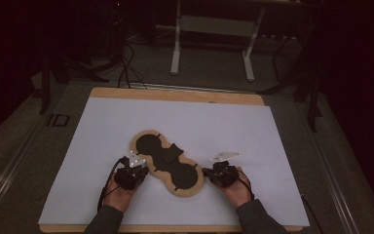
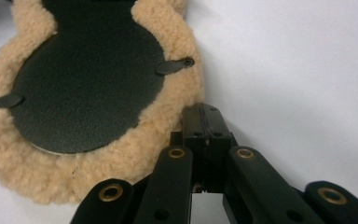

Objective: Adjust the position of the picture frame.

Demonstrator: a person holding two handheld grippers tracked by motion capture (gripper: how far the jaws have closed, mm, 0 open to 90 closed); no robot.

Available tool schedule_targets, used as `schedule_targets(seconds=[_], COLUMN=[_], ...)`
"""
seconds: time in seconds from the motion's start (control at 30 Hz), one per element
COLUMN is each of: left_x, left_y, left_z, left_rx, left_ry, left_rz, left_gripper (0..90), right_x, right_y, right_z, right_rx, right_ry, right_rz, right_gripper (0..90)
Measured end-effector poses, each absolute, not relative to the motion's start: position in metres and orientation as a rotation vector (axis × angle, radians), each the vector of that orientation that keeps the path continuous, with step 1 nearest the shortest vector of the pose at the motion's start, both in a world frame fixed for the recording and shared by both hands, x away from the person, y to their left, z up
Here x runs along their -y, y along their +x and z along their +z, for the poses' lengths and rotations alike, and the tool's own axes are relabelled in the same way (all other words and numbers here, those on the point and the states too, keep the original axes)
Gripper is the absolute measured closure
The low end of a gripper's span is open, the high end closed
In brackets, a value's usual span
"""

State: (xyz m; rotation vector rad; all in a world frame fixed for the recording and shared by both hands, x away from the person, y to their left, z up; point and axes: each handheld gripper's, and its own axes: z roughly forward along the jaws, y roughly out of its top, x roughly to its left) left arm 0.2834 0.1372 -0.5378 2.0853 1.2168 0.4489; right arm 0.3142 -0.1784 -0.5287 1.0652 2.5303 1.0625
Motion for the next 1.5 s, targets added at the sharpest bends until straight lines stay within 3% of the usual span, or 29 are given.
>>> schedule_targets(seconds=[0.5,0.83,1.5], left_x=[-0.141,-0.144,-0.137], left_y=[0.285,0.272,0.286], left_z=[-0.538,-0.534,-0.539], left_rx=[-1.226,-1.229,-1.204], left_ry=[2.077,2.099,2.077], left_rz=[0.474,0.380,0.477], left_gripper=[90.0,89.9,90.0], right_x=[0.174,0.165,0.158], right_y=[0.305,0.299,0.294], right_z=[-0.527,-0.528,-0.529], right_rx=[-2.582,-2.642,-2.694], right_ry=[1.004,0.928,0.878], right_rz=[1.060,1.087,1.108], right_gripper=[90.0,90.0,90.0])
